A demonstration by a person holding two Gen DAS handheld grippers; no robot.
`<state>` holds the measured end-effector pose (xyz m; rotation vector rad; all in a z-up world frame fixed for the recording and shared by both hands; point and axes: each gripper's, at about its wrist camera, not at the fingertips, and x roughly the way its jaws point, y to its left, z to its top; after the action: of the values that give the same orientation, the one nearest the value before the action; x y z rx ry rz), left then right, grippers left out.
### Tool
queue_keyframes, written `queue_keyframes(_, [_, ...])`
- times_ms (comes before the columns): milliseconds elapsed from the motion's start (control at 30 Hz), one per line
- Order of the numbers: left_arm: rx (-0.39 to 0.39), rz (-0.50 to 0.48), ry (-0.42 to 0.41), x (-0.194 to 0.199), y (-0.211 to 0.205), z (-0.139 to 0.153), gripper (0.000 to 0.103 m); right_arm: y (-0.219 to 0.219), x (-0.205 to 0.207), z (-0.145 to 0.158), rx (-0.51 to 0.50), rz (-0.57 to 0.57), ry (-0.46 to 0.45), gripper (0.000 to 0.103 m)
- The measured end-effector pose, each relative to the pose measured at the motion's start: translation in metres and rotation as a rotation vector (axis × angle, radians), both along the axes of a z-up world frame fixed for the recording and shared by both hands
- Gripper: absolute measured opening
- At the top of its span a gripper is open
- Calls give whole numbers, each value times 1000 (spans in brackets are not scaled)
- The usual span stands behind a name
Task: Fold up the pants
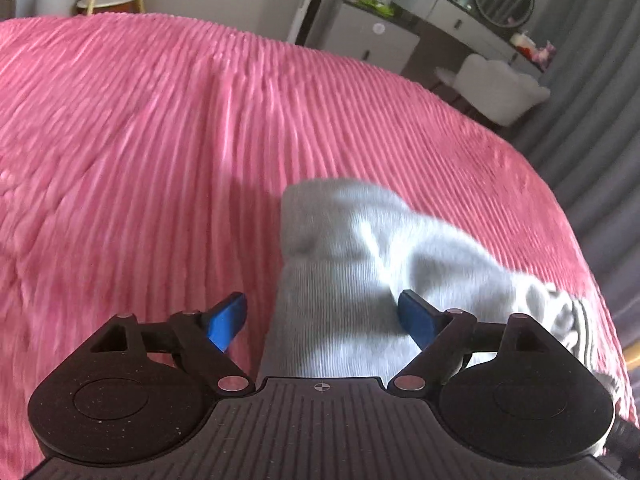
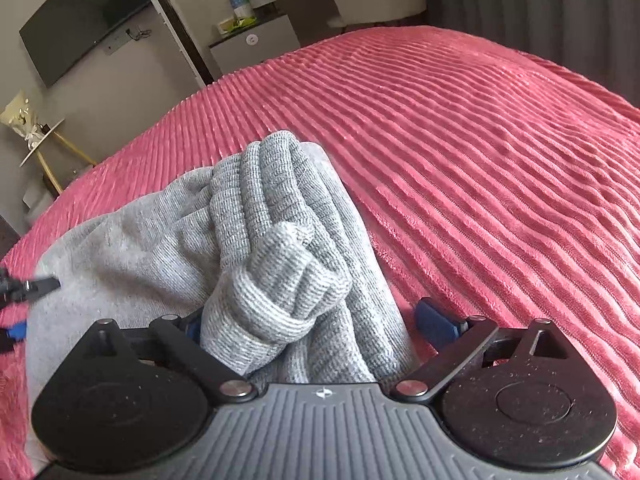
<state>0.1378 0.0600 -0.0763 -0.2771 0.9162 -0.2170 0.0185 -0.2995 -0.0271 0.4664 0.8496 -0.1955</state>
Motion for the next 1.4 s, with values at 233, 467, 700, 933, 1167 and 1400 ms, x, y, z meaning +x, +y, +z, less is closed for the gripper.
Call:
queue_keyframes(233, [-6, -79, 33, -21, -8, 2, 90, -19, -3, 11, 130, 30, 44, 97])
queue_keyframes(467, [29, -151, 60, -22, -17, -14, 95, -50, 17, 8, 254, 203, 106, 97])
queue_keyframes(700, [-71, -148, 114, -17, -9, -34, 101, -85, 43, -11, 457, 317, 134, 97])
queue_keyframes(933, [-125, -165, 112, -17, -3, -40, 103, -111, 50, -23, 585, 410, 107, 97])
queue_keyframes(1167, [-167, -156, 99, -15, 1, -46, 103, -168, 37, -47, 873, 257, 33, 97])
queue_keyframes(1400, [-225, -127, 108, -12, 6, -49, 103, -165, 38, -47, 845, 342, 40, 97])
